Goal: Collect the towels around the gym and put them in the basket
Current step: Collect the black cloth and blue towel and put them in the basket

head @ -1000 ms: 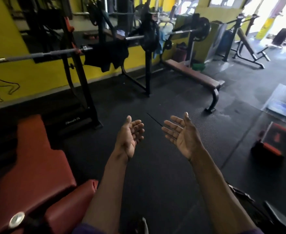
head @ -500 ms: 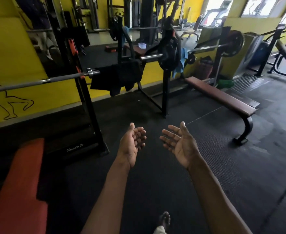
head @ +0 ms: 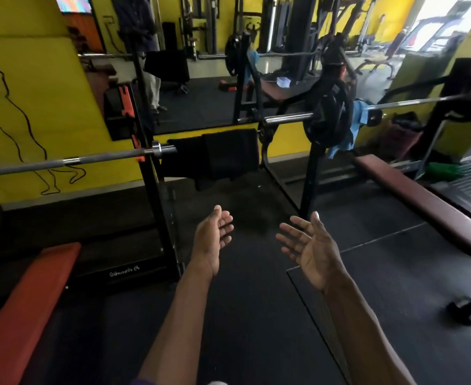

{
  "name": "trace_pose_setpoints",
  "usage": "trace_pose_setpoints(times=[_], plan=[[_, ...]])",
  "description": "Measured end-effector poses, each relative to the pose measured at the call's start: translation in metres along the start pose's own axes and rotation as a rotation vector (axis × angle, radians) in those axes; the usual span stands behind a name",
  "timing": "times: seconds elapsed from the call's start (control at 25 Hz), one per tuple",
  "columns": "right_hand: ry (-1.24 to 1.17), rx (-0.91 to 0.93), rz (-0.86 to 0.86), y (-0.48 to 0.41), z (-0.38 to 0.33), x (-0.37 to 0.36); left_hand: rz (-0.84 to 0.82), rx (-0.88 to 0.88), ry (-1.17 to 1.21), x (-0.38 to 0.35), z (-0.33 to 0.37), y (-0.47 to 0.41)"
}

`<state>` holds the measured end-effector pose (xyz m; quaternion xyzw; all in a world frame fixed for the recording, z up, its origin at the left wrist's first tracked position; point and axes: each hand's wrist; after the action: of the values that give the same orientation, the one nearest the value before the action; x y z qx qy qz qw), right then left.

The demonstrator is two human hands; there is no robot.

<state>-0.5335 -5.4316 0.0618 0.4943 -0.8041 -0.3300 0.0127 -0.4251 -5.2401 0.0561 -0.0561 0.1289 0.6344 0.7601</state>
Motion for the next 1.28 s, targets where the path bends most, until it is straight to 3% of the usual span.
trace_pose_setpoints(times=[0.36, 0.48, 0.6, 0.72, 0.8, 1.0, 1.12, 1.28], plan=[[0.025, -0.079, -0.004, -0.198, -0.084, -0.011, 0.15, -0.152, -0.085, -0.032, -0.015, -0.234], [0.038, -0.107, -0.009, -0.264, -0.117, -0.033, 0.105, -0.339, -0.512, -0.036, -0.014, -0.323], [0.065, -0.115, -0.016, -0.32, -0.147, -0.053, -0.045, -0.514, -0.991, -0.032, -0.009, -0.406], [0.085, -0.15, -0.011, -0.361, -0.164, -0.061, -0.321, -0.393, -1.43, -0.029, -0.002, -0.478], [0.094, -0.163, -0.002, -0.38, -0.17, -0.06, -0.433, -0.276, -1.592, -0.028, 0.004, -0.514], [0.112, -0.186, 0.019, -0.421, -0.195, -0.053, -0.534, -0.057, -1.594, -0.023, -0.003, -0.566], [0.1, -0.186, 0.025, -0.438, -0.204, -0.047, -0.54, -0.145, -1.49, -0.016, -0.011, -0.571], [0.085, -0.206, 0.037, -0.45, -0.213, -0.041, -0.419, -0.301, -1.284, -0.02, -0.005, -0.566]])
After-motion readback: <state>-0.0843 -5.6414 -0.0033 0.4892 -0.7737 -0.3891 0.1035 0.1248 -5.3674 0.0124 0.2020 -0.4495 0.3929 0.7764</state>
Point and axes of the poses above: each hand's wrist, its own y-axis away from the middle knuckle, its own x-axis out of the back of the hand, z = x × y, and after that the axes turned 15 degrees about -x, right-handed
